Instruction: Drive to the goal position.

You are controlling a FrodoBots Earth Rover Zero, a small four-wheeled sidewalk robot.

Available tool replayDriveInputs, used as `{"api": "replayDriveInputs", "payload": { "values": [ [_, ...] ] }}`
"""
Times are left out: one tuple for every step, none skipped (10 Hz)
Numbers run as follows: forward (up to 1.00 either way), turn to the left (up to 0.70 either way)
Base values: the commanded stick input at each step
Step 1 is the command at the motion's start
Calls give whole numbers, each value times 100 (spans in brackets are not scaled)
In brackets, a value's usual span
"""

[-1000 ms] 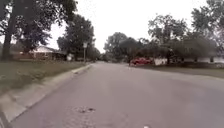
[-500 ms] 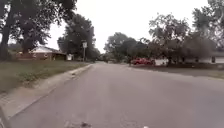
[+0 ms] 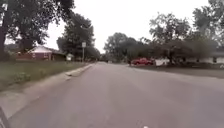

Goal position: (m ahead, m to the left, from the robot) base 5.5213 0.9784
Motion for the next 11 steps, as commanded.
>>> {"api": "replayDriveInputs", "payload": {
  "values": [
    [70,9],
    [70,27],
    [70,35],
    [70,35],
    [70,30],
    [70,14],
    [70,0],
    [70,0],
    [70,0],
    [70,0],
    [70,0]
  ]
}}
